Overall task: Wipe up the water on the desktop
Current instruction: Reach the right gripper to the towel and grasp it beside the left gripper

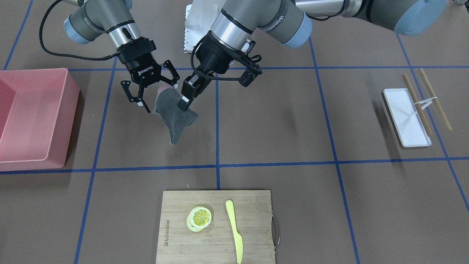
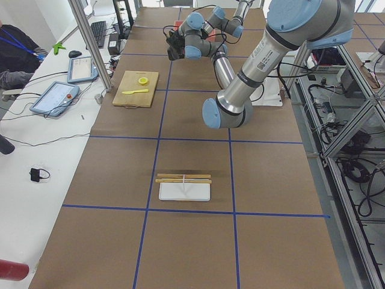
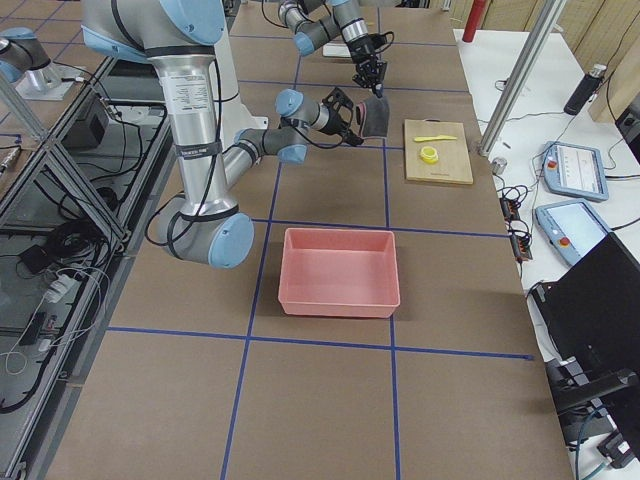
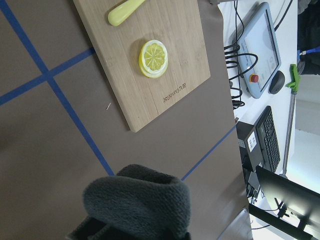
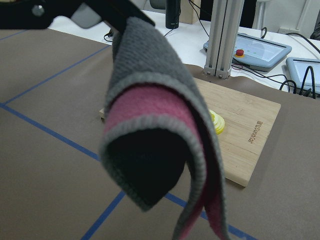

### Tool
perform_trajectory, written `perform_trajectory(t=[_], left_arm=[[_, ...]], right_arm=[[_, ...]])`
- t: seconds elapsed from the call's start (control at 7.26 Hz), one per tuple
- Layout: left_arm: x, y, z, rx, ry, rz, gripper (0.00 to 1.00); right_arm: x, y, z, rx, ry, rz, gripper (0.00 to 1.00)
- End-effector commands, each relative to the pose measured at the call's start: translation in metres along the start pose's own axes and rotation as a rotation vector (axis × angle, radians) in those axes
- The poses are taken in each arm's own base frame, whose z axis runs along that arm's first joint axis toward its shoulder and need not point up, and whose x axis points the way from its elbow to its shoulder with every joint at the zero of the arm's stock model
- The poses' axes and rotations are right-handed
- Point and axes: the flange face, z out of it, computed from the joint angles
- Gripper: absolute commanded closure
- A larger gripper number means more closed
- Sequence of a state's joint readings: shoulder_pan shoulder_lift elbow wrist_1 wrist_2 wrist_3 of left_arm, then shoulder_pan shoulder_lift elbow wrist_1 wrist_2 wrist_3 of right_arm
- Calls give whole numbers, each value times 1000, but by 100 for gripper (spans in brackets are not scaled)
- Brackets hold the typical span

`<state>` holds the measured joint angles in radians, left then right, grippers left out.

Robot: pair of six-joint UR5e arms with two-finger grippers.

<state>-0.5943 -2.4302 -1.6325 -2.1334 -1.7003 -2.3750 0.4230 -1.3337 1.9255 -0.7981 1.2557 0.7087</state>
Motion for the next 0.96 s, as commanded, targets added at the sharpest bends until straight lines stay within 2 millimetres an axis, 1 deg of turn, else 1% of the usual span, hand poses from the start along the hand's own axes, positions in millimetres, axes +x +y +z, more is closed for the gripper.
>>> perform_trajectory(t=[0.0,0.14,0.28,0.41,0.69,0.83], left_arm=[[-6,8,-1,-12,-7,5,100],[-11,10,1,-15,-14,10,100],[-13,10,3,-13,-19,10,100],[-15,11,3,-15,-21,12,100],[-13,15,0,-24,-17,13,100],[-15,19,0,-32,-18,12,100]], right_arm=[[8,-3,1,6,16,-31,11],[9,-4,1,8,19,-31,16],[9,-5,1,9,18,-29,17],[10,-4,1,8,22,-29,21],[12,-5,2,9,26,-29,44],[12,-5,1,11,28,-29,44]])
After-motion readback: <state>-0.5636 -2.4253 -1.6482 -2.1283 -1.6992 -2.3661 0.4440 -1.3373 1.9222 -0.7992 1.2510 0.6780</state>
